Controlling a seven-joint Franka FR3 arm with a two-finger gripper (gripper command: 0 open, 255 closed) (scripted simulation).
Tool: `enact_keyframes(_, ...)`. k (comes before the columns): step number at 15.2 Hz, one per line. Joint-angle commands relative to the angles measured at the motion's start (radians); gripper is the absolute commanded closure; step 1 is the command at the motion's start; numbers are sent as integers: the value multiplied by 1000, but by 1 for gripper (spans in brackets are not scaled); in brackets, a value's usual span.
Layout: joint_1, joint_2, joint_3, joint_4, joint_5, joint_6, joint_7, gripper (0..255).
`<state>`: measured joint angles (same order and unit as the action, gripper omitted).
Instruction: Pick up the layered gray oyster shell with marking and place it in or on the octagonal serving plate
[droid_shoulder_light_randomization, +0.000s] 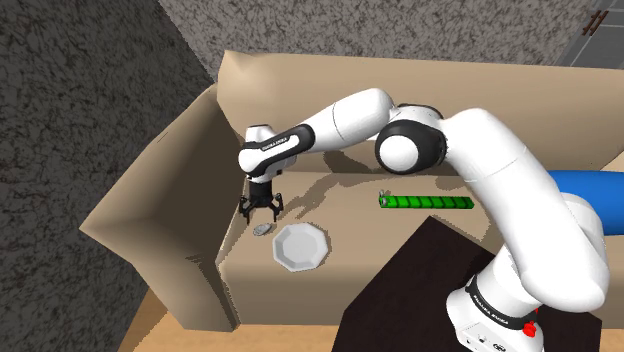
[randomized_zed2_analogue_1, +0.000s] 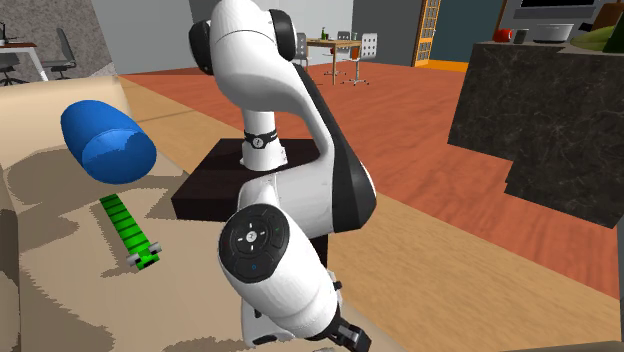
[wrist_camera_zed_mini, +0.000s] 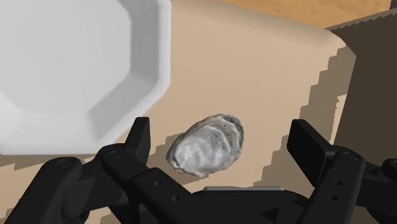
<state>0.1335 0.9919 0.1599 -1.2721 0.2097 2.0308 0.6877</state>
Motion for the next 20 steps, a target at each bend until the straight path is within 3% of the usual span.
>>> enact_keyframes(1, 4, 19, 0, 8, 1, 12, 1, 0)
enact_keyframes(12, 12, 41, 2, -2, 2, 45, 0, 0)
enact_keyframes(13, 12, 41, 2, -2, 2, 45, 0, 255)
enact_keyframes(20, 12, 41, 2, -2, 2, 45, 0, 255)
